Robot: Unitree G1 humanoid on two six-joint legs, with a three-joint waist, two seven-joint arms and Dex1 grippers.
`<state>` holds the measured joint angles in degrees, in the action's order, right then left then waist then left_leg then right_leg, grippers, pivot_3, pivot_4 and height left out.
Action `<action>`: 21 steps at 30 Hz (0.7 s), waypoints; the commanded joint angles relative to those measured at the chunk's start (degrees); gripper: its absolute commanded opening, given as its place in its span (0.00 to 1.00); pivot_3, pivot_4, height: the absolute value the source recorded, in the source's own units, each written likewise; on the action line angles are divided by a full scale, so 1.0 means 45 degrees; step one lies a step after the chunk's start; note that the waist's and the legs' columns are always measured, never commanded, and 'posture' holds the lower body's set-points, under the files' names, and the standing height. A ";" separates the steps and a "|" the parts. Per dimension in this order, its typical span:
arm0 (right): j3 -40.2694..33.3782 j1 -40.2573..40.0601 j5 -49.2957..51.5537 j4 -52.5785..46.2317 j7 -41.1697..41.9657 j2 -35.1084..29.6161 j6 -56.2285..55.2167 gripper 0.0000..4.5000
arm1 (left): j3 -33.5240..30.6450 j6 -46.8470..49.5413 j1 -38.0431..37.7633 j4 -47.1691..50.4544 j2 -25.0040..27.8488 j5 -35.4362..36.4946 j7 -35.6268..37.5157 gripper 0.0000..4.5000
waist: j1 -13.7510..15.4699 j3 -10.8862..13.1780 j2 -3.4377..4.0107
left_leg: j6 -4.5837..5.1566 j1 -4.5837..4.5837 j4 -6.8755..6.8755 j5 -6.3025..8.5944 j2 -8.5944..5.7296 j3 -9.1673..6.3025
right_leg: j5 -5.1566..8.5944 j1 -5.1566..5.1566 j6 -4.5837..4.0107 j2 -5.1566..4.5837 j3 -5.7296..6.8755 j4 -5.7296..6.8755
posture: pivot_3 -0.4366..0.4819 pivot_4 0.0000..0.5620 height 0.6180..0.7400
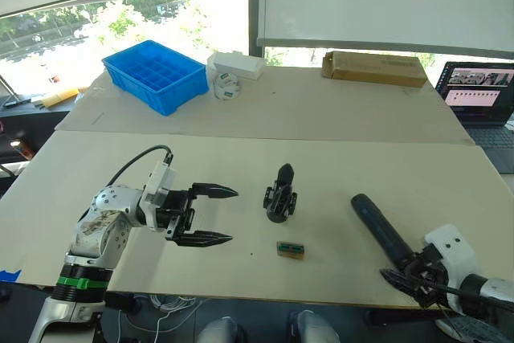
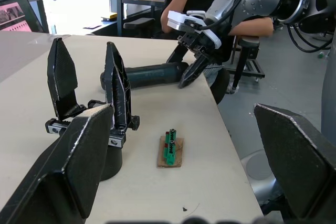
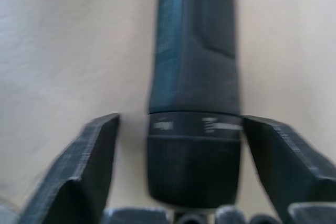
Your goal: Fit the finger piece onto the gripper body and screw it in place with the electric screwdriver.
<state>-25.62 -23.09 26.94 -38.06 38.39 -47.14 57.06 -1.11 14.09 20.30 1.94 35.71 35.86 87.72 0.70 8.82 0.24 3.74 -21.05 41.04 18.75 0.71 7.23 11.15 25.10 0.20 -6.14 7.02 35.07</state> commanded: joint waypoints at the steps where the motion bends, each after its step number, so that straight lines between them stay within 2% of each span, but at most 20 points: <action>1: -0.0779 0.0620 0.1133 -0.0710 0.0883 -0.1448 0.1632 0.99 | 0.0007 -0.0241 0.0037 0.0230 0.0122 -0.0065 0.0100 1.00 | -0.0008 0.0000 -0.0002 | 0.0002 -0.0003 0.0005 0.0001 0.0001 -0.0005 | -0.0003 0.0000 -0.0005 0.0000 0.0001 0.0000 | 0.48 0.27 1.00; 3: -0.0809 0.0733 0.1402 -0.0761 0.1357 -0.2320 0.2100 0.99 | 0.0037 -0.0348 0.0017 0.0177 0.0117 -0.0133 0.0123 1.00 | -0.0001 0.0000 -0.0007 | 0.0015 -0.0004 0.0008 0.0007 0.0001 -0.0004 | -0.0030 0.0002 -0.0049 -0.0009 -0.0007 0.0003 | 0.48 0.27 1.00; 5: -0.0593 0.1208 0.1730 -0.0623 0.1440 -0.3682 0.3769 0.99 | -0.0002 -0.0678 0.0157 -0.0116 0.0032 -0.0334 0.0046 1.00 | 0.0004 0.0000 -0.0036 | 0.0017 -0.0008 0.0009 0.0008 0.0007 -0.0020 | -0.0042 -0.0001 -0.0074 0.0003 0.0009 -0.0010 | 0.48 0.27 1.00; 7: -0.0172 0.2690 0.2573 -0.0328 0.1555 -0.4414 0.5243 0.99 | -0.0038 -0.0896 0.0339 -0.0500 0.0007 -0.0483 0.0073 1.00 | 0.0001 0.0003 -0.0042 | 0.0024 -0.0015 0.0012 0.0012 0.0006 -0.0024 | -0.0053 0.0003 -0.0091 -0.0008 0.0006 -0.0009 | 0.48 0.27 1.00; 9: 0.0198 0.3814 0.3072 -0.0100 0.1500 -0.4516 0.6126 0.99 | -0.0028 -0.0974 0.0401 -0.0648 0.0005 -0.0533 0.0126 1.00 | -0.0008 0.0011 -0.0068 | 0.0039 -0.0023 0.0043 0.0020 0.0010 -0.0024 | -0.0069 0.0006 -0.0112 -0.0013 0.0004 -0.0012 | 0.48 0.27 1.00; 12: 0.2081 0.5554 0.2836 0.0481 0.0873 -0.4976 0.7054 0.99 | -0.0005 -0.0967 0.0311 -0.0690 0.0040 -0.0561 0.0077 1.00 | 0.0013 0.0013 -0.0102 | 0.0044 -0.0036 0.0047 0.0024 0.0016 -0.0042 | -0.0068 0.0008 -0.0121 -0.0013 0.0015 -0.0017 | 0.48 0.27 1.00; 14: 0.3006 0.6684 0.3020 0.1012 0.0543 -0.4749 0.7698 0.99 | -0.0018 -0.0931 0.0327 -0.0703 0.0041 -0.0573 -0.0011 1.00 | 0.0012 0.0013 -0.0101 | 0.0053 -0.0049 0.0056 0.0030 0.0012 -0.0041 | -0.0067 0.0012 -0.0119 -0.0025 0.0016 -0.0021 | 0.48 0.27 1.00; 21: 0.5631 0.8936 0.2720 0.2261 -0.0411 -0.4524 0.7877 0.99 | -0.0050 -0.0450 0.0198 -0.0175 0.0205 -0.0383 -0.0238 1.00 | -0.0005 0.0014 -0.0103 | 0.0056 -0.0073 0.0074 0.0032 0.0003 -0.0038 | -0.0069 0.0018 -0.0106 -0.0039 0.0034 -0.0021 | 0.48 0.27 1.00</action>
<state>-0.97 15.94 39.53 -28.85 37.49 -66.93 91.87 -0.80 11.51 21.29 -1.17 35.77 33.04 86.84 0.68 8.88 -0.22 3.99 -21.38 41.38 18.89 0.72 7.06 10.84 25.18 -0.28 -6.30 7.19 34.98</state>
